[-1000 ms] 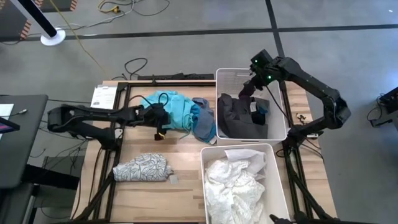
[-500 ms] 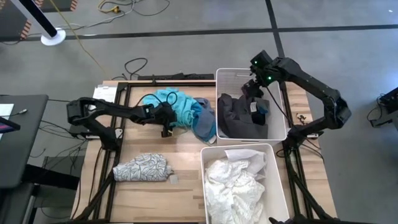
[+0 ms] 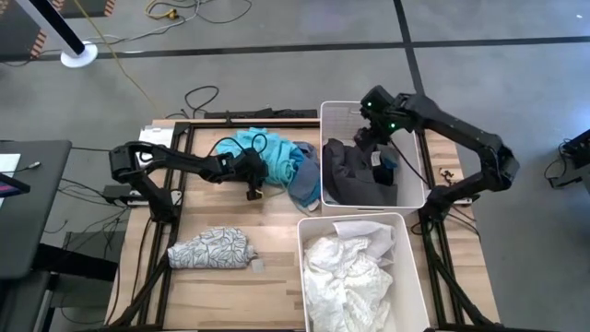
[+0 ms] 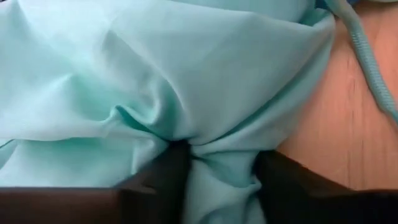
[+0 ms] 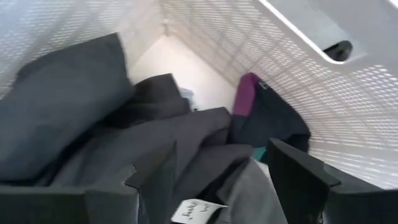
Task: Sort clothes
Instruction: Put the light blue shorts into the top white laundry bin
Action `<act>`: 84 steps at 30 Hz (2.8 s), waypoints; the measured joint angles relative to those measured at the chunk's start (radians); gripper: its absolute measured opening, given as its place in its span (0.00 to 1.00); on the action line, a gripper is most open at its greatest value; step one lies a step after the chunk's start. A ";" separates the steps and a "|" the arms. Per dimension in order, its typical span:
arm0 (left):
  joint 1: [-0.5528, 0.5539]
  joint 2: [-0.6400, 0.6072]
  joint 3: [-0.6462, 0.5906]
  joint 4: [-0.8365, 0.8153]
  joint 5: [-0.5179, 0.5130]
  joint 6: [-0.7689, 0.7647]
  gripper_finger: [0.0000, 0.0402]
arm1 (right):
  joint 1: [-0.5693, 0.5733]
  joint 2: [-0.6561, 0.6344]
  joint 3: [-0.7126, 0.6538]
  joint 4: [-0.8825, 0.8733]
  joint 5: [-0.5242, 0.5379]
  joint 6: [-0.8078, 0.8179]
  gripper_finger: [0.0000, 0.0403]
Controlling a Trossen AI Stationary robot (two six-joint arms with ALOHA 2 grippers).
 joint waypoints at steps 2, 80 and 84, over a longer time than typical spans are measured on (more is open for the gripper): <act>0.000 0.001 -0.001 0.001 0.000 0.005 0.29 | 0.024 0.000 0.000 0.000 0.000 0.009 0.65; -0.183 -0.975 -0.003 -0.314 0.161 -0.097 0.04 | 0.686 0.249 0.142 0.907 0.082 -0.411 0.92; -0.193 -0.975 -0.003 -0.317 0.141 -0.096 0.04 | 0.684 0.330 0.221 0.858 0.020 -0.384 0.98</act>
